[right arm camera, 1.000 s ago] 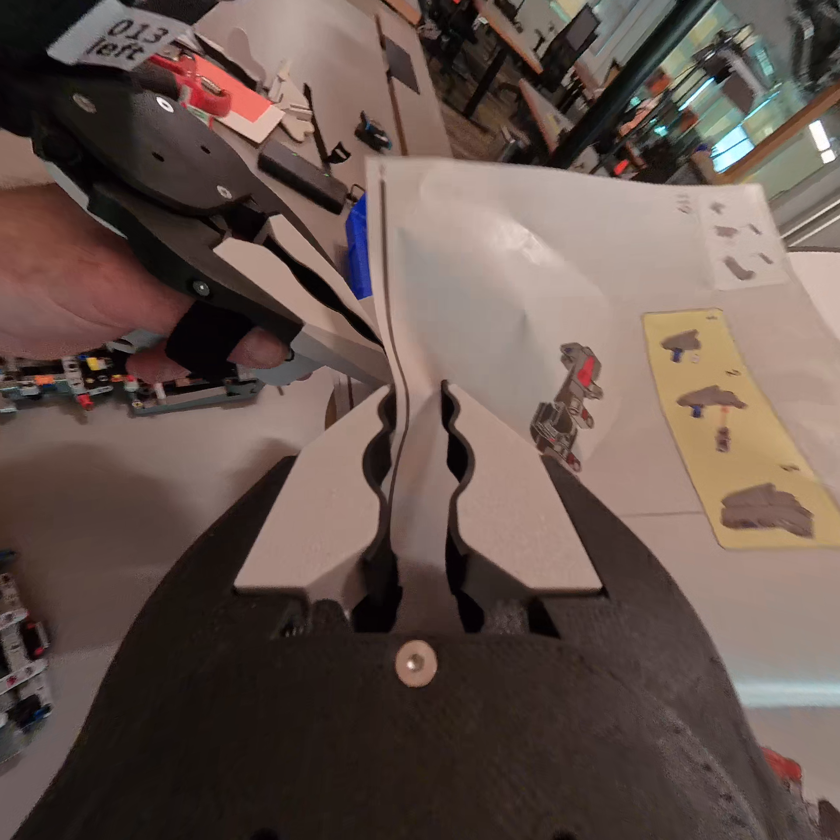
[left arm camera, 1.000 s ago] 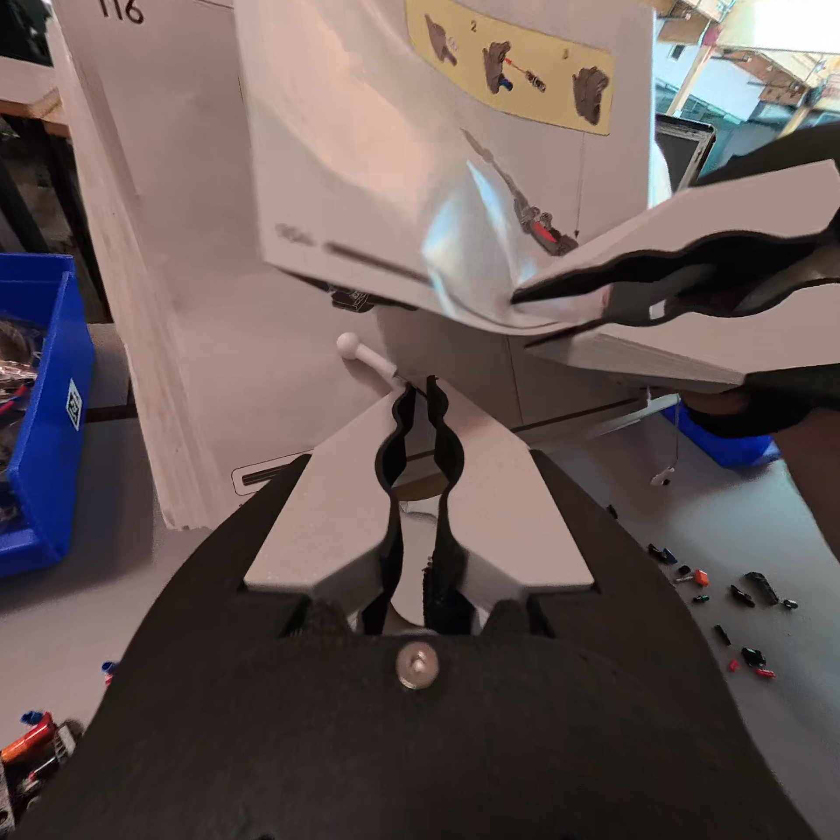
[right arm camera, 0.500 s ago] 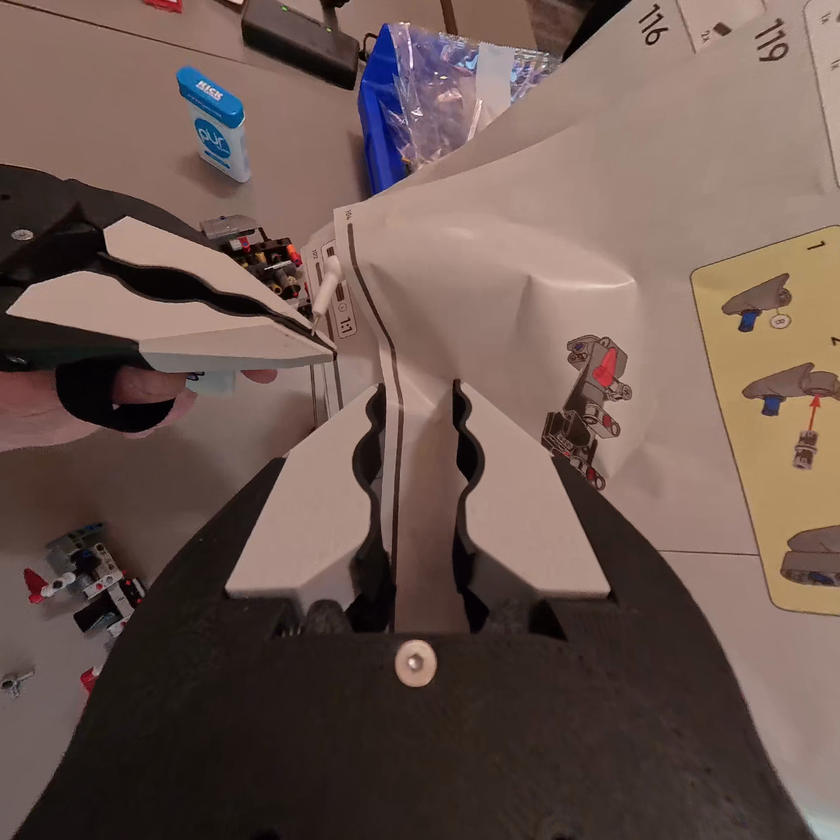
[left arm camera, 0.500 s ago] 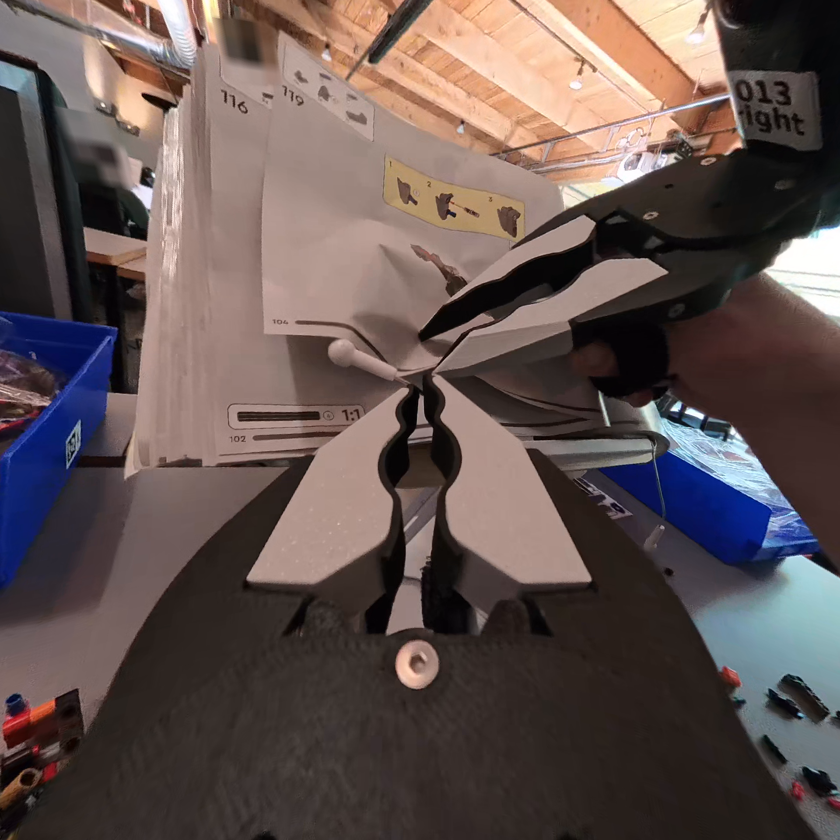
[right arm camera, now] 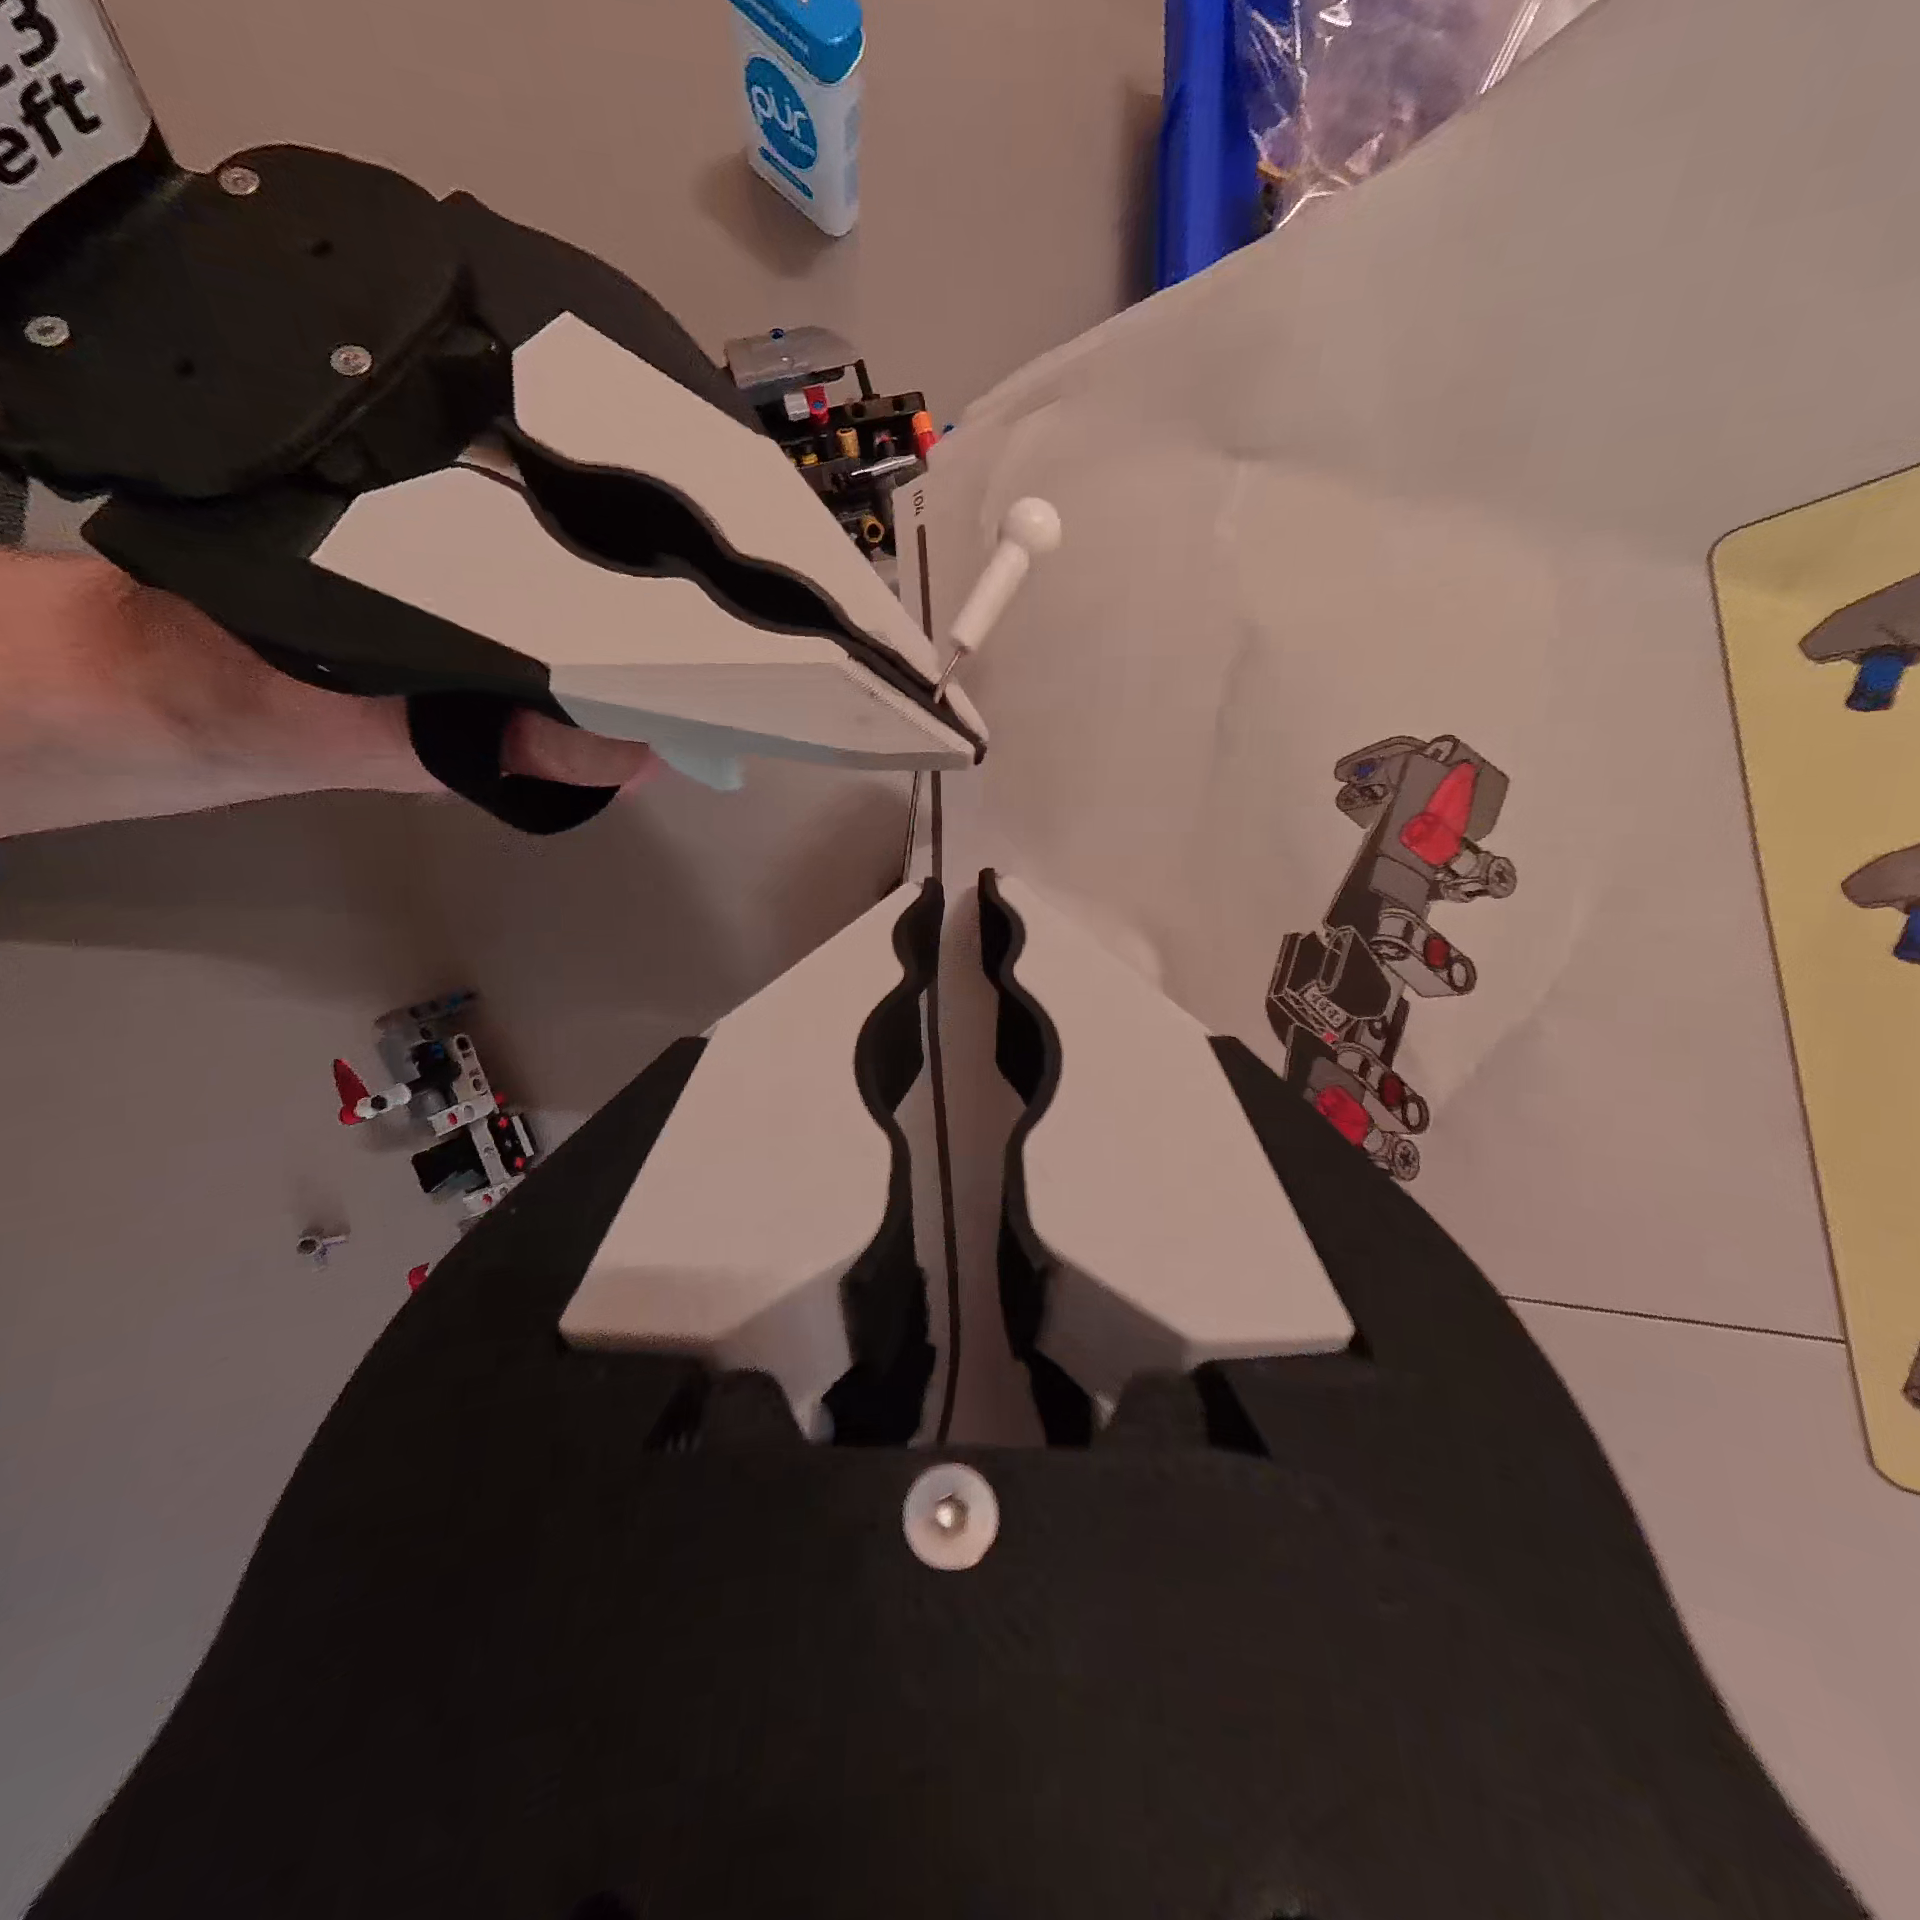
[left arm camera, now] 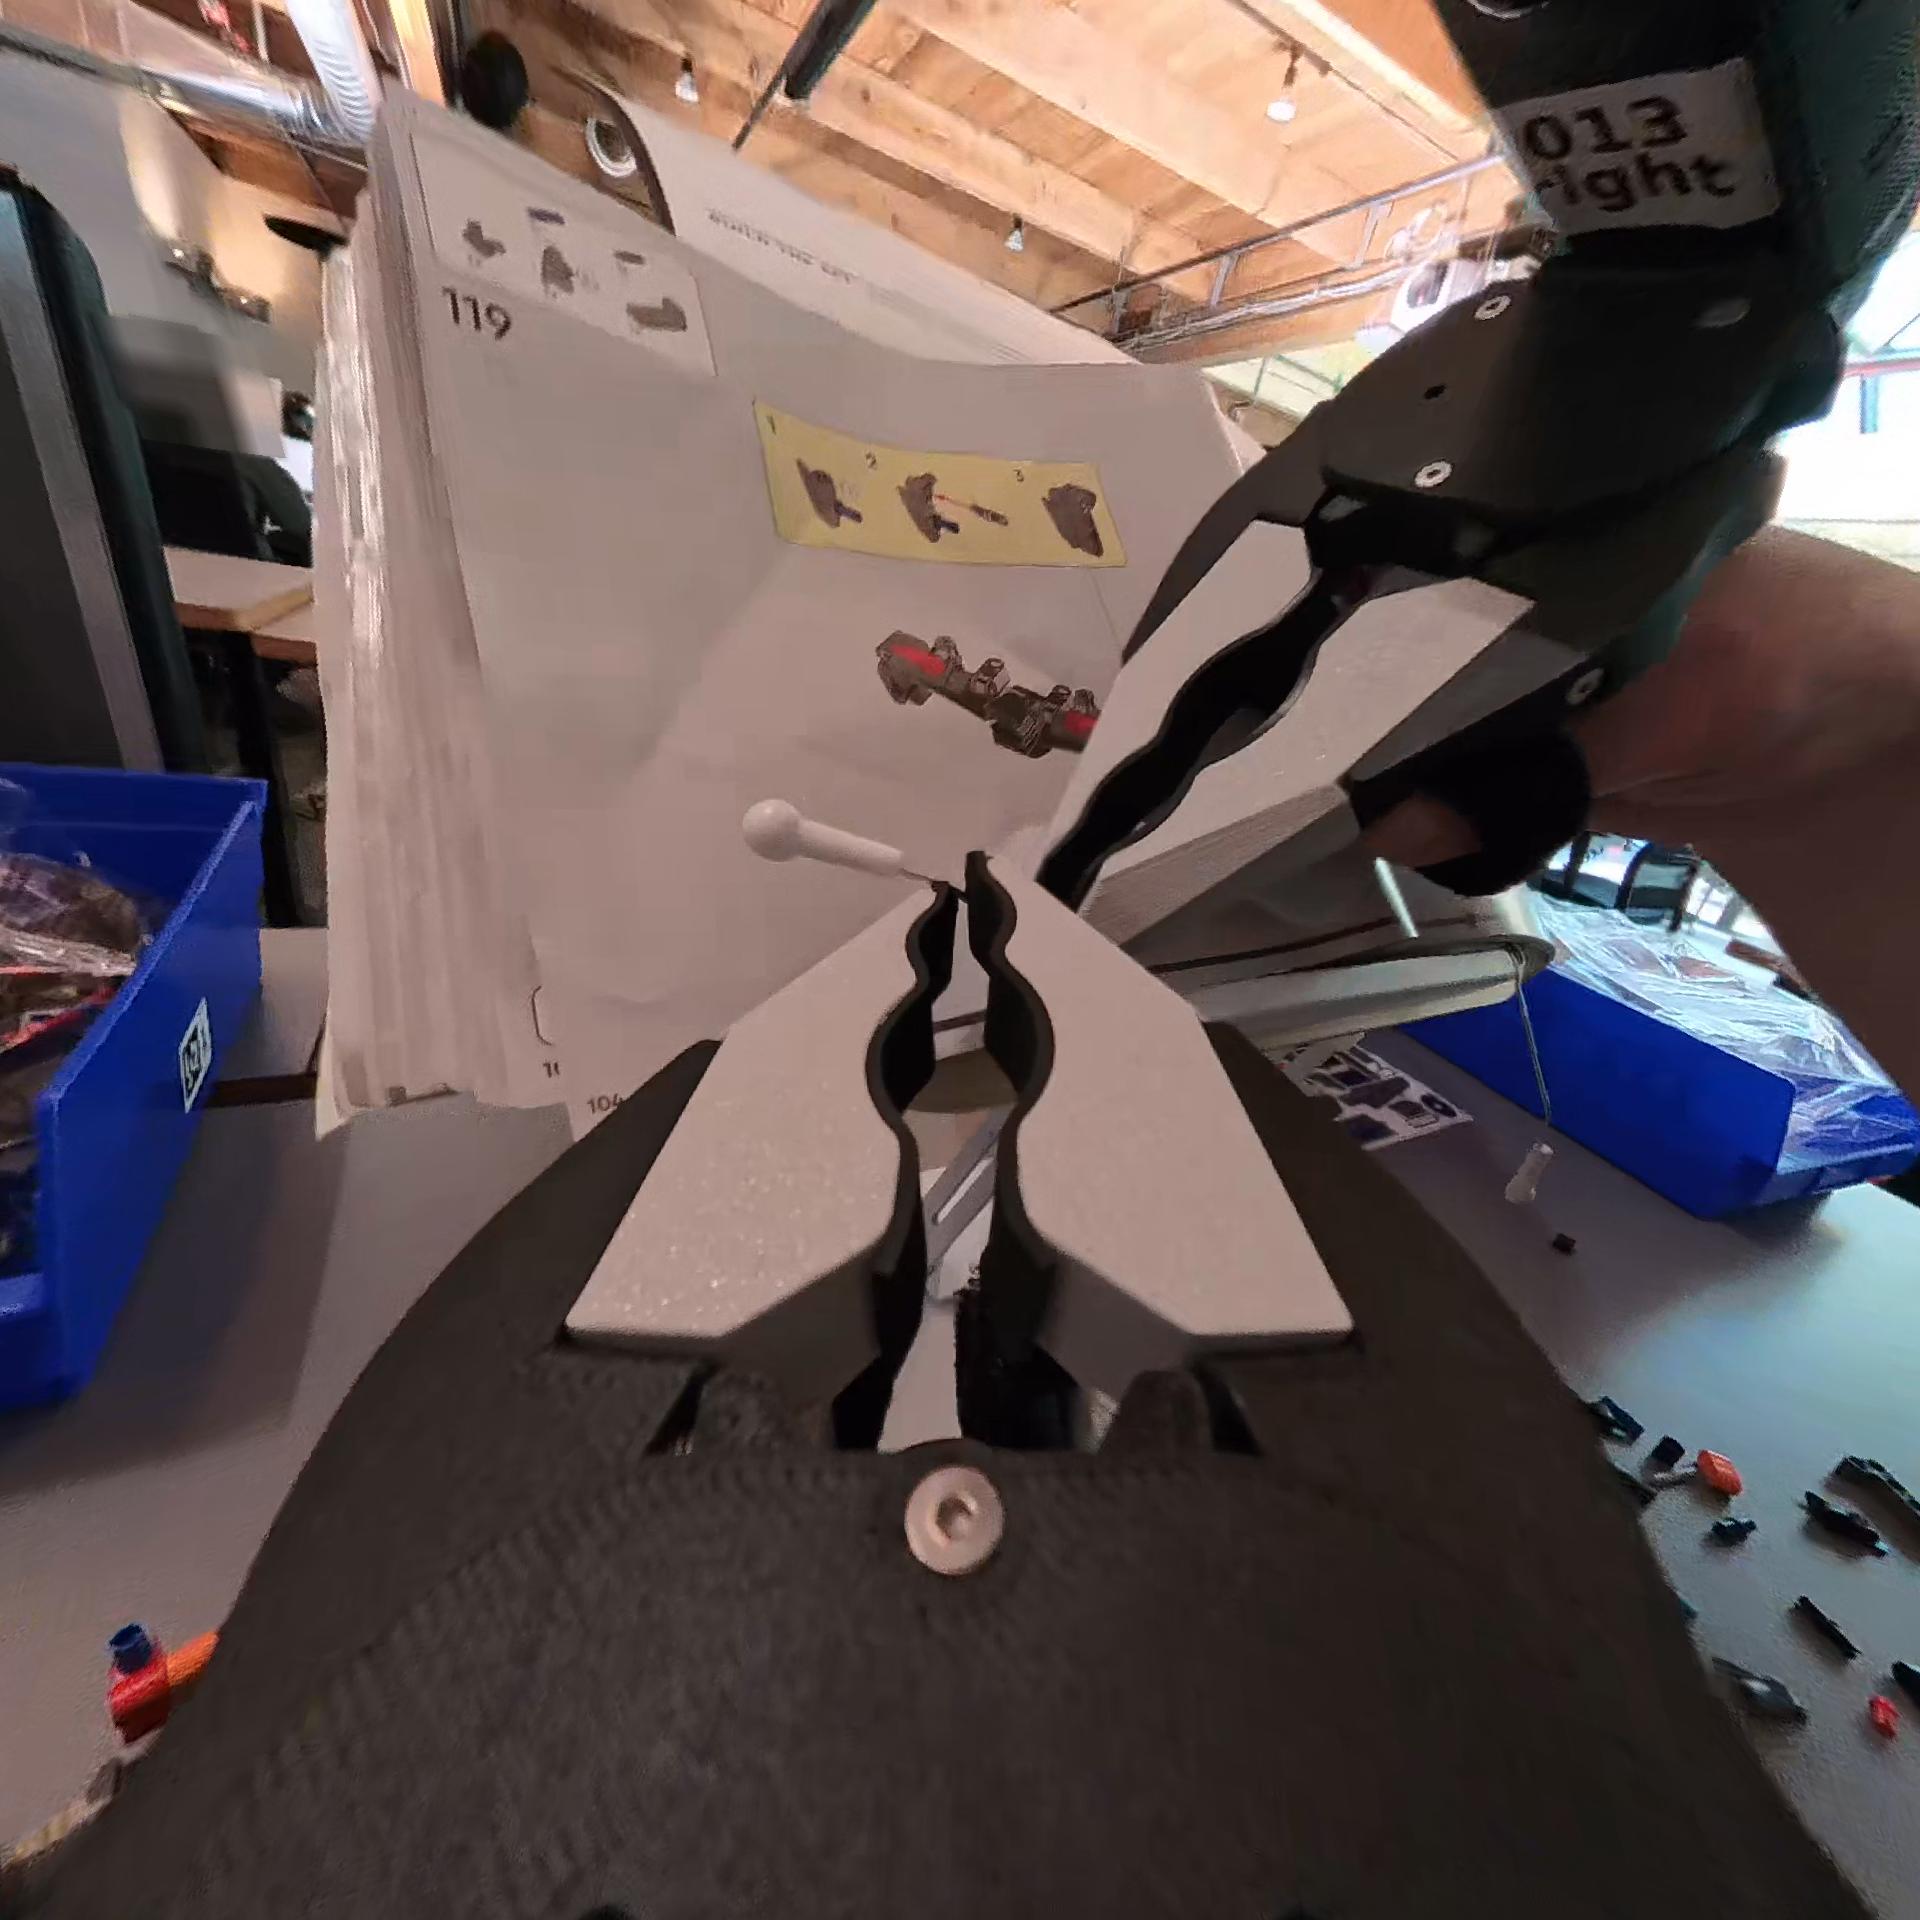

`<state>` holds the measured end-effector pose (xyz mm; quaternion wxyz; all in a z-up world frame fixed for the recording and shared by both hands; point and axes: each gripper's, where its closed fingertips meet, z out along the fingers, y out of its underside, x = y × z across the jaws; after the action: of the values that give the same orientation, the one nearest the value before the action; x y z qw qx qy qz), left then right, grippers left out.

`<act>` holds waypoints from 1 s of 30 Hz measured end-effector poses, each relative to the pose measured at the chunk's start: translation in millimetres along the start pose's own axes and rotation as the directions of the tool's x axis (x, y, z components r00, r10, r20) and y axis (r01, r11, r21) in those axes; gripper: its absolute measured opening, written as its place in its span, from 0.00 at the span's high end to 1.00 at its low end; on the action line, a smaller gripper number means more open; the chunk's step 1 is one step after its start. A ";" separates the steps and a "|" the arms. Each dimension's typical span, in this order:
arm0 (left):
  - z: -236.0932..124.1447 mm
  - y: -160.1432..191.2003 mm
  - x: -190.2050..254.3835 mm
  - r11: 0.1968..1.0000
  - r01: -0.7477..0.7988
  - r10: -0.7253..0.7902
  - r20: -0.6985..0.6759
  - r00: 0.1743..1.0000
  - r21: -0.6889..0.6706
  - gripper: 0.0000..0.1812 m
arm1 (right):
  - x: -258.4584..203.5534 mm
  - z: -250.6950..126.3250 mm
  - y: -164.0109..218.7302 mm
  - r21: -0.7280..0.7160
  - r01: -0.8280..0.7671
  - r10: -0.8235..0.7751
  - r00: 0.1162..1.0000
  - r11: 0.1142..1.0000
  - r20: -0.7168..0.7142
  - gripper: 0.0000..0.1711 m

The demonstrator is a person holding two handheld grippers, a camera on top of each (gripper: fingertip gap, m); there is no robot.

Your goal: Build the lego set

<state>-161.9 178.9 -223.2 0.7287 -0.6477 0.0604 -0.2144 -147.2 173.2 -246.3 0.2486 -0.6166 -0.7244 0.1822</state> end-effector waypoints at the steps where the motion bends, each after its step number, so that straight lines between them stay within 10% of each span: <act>1: 0.4 0.1 0.0 1.000 -0.027 0.027 0.011 1.000 -0.005 1.00 | -0.9 -1.7 -0.4 0.007 -0.007 0.007 1.000 1.000 0.009 0.97; 14: 7.4 10.0 -11.0 0.975 -0.064 0.090 0.112 0.990 -0.214 0.96 | -23.3 -71.7 -28.6 0.386 -0.018 0.009 1.000 0.922 0.026 0.89; 20: -4.8 12.3 -5.3 0.961 -0.096 0.133 0.126 0.983 -0.261 0.90 | -52.7 -114.4 14.3 0.374 0.040 -0.001 0.995 0.926 -0.102 0.86; 21: -6.0 10.9 -2.6 0.958 -0.110 0.138 0.093 0.986 -0.264 0.68 | -59.3 -117.4 24.7 0.357 0.052 -0.009 0.993 0.933 -0.121 0.87; 22: -9.1 2.4 -5.3 0.962 -0.125 0.152 0.097 0.984 -0.243 0.67 | -67.0 -119.9 33.7 0.347 0.053 -0.009 0.992 0.936 -0.126 0.85; 30: -46.2 -48.9 2.8 0.910 -0.324 0.344 0.036 0.938 -0.260 0.75 | -123.3 -140.9 85.5 0.324 0.098 -0.025 0.975 0.941 -0.221 0.77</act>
<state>-187.7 132.0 -182.4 0.6688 -0.7226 0.1673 -0.0508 18.1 60.7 -197.7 0.4312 -0.5589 -0.6712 0.2265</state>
